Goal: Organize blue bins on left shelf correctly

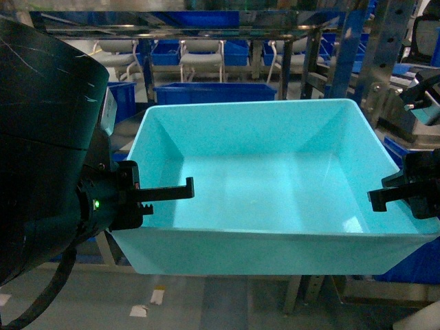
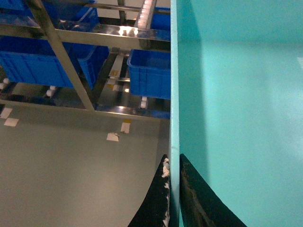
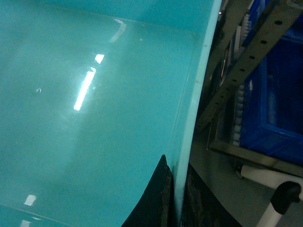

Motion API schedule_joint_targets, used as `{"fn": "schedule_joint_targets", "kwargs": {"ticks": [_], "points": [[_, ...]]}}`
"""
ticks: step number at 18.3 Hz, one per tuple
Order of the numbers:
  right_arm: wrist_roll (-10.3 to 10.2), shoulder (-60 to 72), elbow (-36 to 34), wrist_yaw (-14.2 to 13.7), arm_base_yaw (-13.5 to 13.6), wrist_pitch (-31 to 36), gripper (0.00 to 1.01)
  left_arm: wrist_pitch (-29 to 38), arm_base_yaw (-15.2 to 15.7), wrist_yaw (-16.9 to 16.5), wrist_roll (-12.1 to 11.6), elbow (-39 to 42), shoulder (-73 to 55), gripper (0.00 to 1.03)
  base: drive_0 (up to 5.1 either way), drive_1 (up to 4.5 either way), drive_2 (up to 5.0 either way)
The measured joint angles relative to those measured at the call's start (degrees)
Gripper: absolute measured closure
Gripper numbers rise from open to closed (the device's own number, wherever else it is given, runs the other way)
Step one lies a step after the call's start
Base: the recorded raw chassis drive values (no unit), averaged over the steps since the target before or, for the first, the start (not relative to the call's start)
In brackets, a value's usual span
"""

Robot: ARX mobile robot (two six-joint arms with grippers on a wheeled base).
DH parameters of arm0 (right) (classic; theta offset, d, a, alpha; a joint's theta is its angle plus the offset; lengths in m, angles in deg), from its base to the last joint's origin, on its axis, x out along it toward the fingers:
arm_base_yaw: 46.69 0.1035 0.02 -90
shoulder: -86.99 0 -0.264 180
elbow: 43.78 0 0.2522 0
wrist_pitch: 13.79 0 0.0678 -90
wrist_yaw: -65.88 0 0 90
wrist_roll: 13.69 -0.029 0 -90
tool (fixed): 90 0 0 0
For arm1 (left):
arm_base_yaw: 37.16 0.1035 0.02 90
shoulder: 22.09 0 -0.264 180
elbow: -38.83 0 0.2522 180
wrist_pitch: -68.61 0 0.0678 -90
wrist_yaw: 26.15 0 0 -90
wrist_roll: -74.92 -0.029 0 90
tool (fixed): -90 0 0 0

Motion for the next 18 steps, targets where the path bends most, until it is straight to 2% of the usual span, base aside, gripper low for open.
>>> {"fn": "schedule_joint_targets", "kwargs": {"ticks": [18], "points": [[-0.11, -0.02, 0.0, 0.02, 0.02, -0.02, 0.98, 0.0, 0.09, 0.02, -0.07, 0.09, 0.15, 1.01, -4.6, 3.94, 0.9]]}}
